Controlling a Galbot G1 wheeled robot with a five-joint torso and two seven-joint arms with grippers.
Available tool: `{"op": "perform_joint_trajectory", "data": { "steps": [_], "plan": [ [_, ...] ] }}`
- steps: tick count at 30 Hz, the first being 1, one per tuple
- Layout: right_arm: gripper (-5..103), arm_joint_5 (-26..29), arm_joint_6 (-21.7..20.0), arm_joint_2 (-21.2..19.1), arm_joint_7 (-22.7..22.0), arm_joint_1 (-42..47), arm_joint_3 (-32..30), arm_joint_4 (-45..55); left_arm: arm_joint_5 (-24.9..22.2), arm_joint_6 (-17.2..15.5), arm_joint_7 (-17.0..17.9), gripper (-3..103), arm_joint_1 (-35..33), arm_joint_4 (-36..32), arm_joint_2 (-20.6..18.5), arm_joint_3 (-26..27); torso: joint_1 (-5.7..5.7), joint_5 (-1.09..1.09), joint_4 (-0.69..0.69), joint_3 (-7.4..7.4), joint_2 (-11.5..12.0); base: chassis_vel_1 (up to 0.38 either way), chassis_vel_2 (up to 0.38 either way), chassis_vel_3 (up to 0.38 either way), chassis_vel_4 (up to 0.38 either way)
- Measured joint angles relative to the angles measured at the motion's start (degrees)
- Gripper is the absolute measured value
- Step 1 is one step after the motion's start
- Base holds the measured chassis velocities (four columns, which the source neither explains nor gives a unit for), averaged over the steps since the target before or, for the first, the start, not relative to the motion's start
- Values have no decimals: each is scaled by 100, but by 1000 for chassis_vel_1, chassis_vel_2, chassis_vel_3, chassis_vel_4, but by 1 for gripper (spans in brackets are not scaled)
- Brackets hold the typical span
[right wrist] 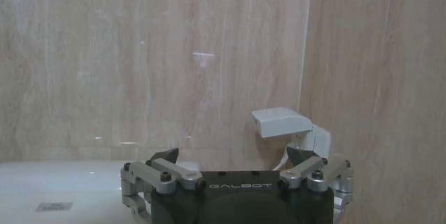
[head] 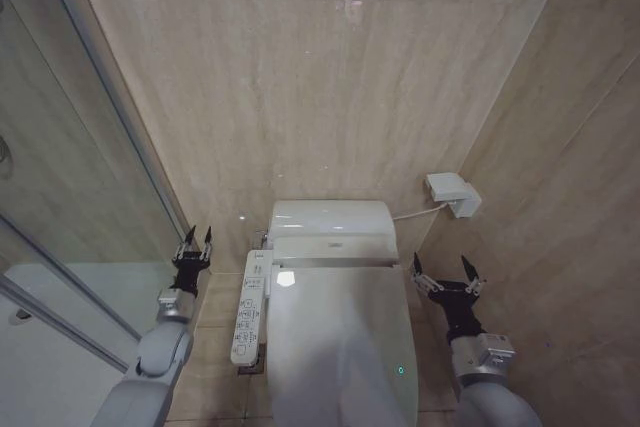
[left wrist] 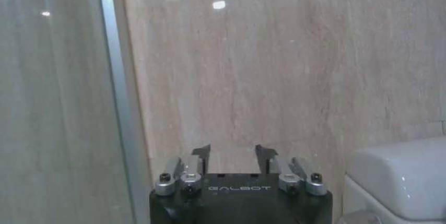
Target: Open the toilet lid, clean the toilet bowl with a toilet brush, close the toilet lid, and flush.
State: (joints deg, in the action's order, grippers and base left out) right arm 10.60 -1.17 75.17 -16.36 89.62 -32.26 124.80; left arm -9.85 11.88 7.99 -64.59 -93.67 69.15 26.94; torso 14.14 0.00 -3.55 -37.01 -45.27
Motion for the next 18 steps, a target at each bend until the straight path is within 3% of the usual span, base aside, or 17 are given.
{"op": "perform_joint_trajectory", "data": {
  "steps": [4, 5, 12, 13, 18],
  "plan": [
    [100, 0, 0, 0, 0, -1, 0, 1, 11, -79, 72, 38, -267, -333, -33, 194, 0, 0, 0, 0, 0, 0, 0, 0, 0],
    [100, 0, 0, 0, 0, 0, 0, 0, 12, -101, 81, 66, -347, -445, -18, 296, 0, 0, 1, 0, 0, 0, 0, 0, 0],
    [100, 0, 0, 0, 0, 0, 0, 0, 32, -133, 121, 66, -697, -872, 215, 612, 1, 0, 0, -1, 0, 0, 0, 0, 0],
    [100, 0, 0, 0, 0, 0, 0, 0, 40, -142, 144, 92, -742, -946, 271, 645, 1, 0, 0, -1, 0, 0, 0, 0, 0],
    [100, 0, 0, 0, 0, 0, 0, 0, 82, -221, 234, 92, -956, -1282, 511, 750, 1, -1, 0, 0, 0, 0, 0, 0, 0]
  ]
}}
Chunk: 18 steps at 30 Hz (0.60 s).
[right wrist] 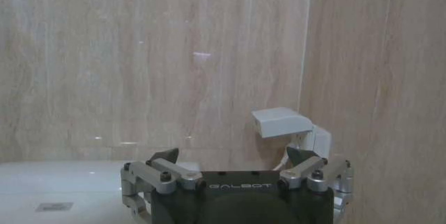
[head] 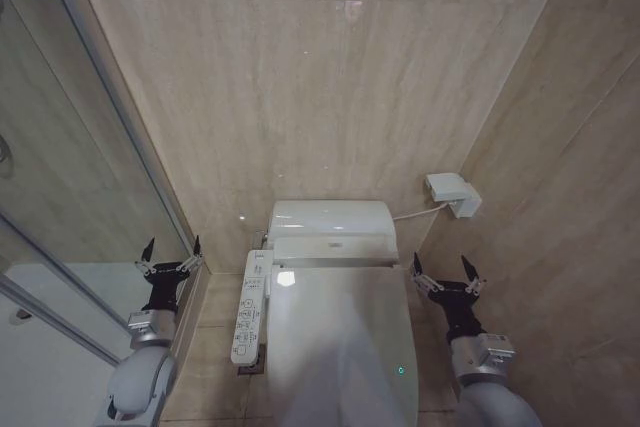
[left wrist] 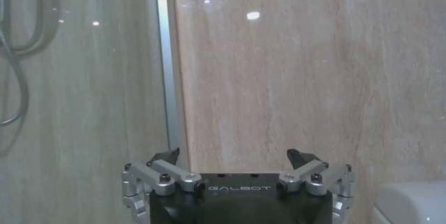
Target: Open the toilet lid, clean the toilet bowl with a toilet brush, close the toilet lid, and flush.
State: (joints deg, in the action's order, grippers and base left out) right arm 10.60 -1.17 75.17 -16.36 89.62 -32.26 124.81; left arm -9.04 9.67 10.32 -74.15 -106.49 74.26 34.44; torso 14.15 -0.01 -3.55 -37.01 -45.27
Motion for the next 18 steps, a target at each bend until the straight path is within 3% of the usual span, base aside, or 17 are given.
{"op": "perform_joint_trajectory", "data": {
  "steps": [1, 2, 18],
  "plan": [
    [100, 0, 0, 0, 0, 0, 0, 0, 6, -17, 13, 92, -40, -60, 30, -1, 0, 1, 0, 0, 0, 0, 0, 0, 0],
    [100, 0, 0, 0, 0, 0, 0, 0, 10, -45, 50, 100, -122, -162, 65, -10, 0, 1, 0, 0, 0, 0, 0, 0, 0],
    [100, 0, 0, 0, 0, 0, 0, 0, 45, -247, 287, 100, -1120, -1171, -30, -13, 0, 1, 1, 0, 0, 0, 0, 0, 0]
  ]
}}
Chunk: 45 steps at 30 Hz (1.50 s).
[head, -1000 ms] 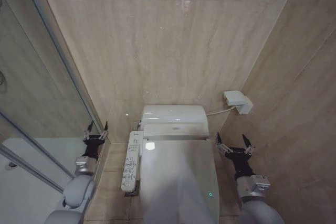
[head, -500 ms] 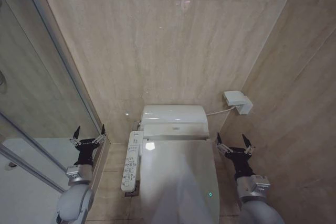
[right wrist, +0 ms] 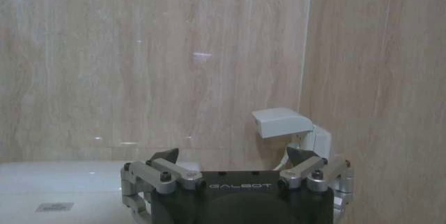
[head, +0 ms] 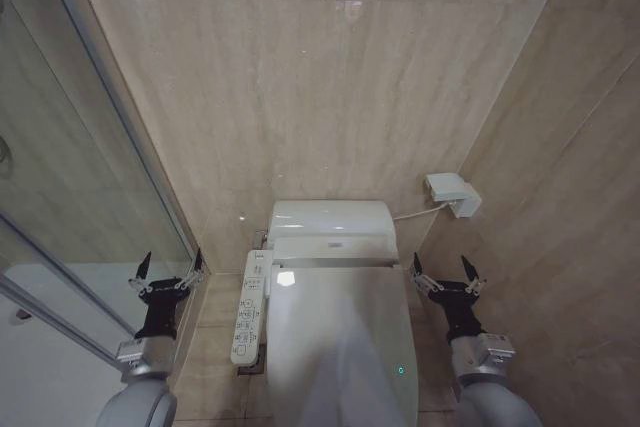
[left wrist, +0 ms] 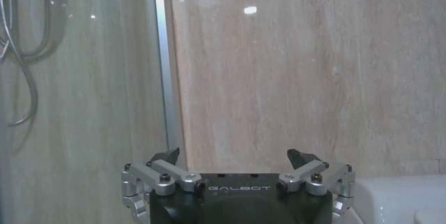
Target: Open the toilet lid, clean the toilet bowl with a toilet brush, close the toilet lid, and flush.
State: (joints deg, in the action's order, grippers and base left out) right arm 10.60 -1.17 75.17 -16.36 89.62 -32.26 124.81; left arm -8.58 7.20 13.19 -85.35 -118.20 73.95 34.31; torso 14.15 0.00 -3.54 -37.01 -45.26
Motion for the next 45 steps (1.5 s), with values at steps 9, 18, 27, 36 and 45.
{"op": "perform_joint_trajectory", "data": {
  "steps": [9, 18, 27, 36, 45],
  "plan": [
    [100, 0, 0, 0, 0, 0, 0, 0, 14, 77, -111, 100, -563, -315, -162, 262, 0, 0, 0, 0, 0, 0, 0, 0, 0],
    [100, 0, 0, 0, 0, 0, 0, 0, -142, 401, -352, 100, -812, -463, -376, 259, 0, 1, -1, 0, 0, 0, 0, 0, 0],
    [100, 0, 0, 0, 0, 0, 0, 0, -381, -123, 105, 100, -919, -1005, -255, -61, 0, 0, -1, 0, 0, 0, 0, 0, 0],
    [100, 0, 0, 0, 0, 0, 0, 0, -552, -116, -19, 100, -1013, -1170, -254, -63, 0, 0, 0, 0, 0, 0, 0, 0, 0],
    [100, 0, 0, 0, 0, 0, 0, 0, -661, -2, -35, 100, -977, -980, -253, -91, 0, 1, 0, 0, 0, 0, 0, 0, 0]
  ]
}}
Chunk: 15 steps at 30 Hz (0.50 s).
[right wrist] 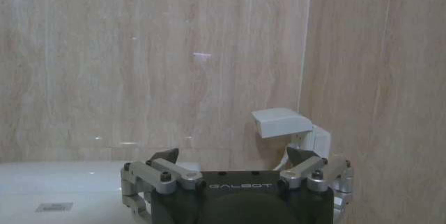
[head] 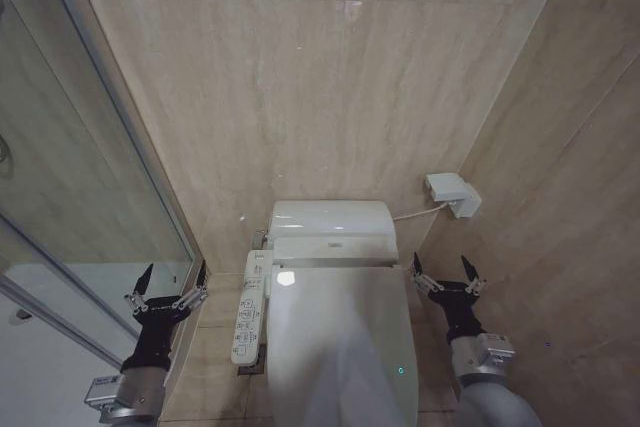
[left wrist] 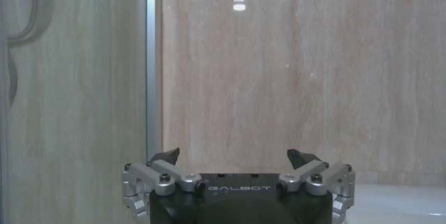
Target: Open the toilet lid, clean the toilet bowl with a toilet brush, close the toilet lid, and flush.
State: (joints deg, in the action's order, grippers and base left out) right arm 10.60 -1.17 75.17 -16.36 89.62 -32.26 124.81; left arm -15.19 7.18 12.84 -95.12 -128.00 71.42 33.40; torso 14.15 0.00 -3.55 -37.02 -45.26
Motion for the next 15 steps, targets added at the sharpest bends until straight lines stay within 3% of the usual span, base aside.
{"op": "perform_joint_trajectory", "data": {
  "steps": [15],
  "plan": [
    [100, 0, 0, 0, 0, 0, 0, 0, -24, -45, -65, 100, -85, -64, 12, 8, 0, 0, 0, 0, 0, 0, 0, 0, 0]
  ]
}}
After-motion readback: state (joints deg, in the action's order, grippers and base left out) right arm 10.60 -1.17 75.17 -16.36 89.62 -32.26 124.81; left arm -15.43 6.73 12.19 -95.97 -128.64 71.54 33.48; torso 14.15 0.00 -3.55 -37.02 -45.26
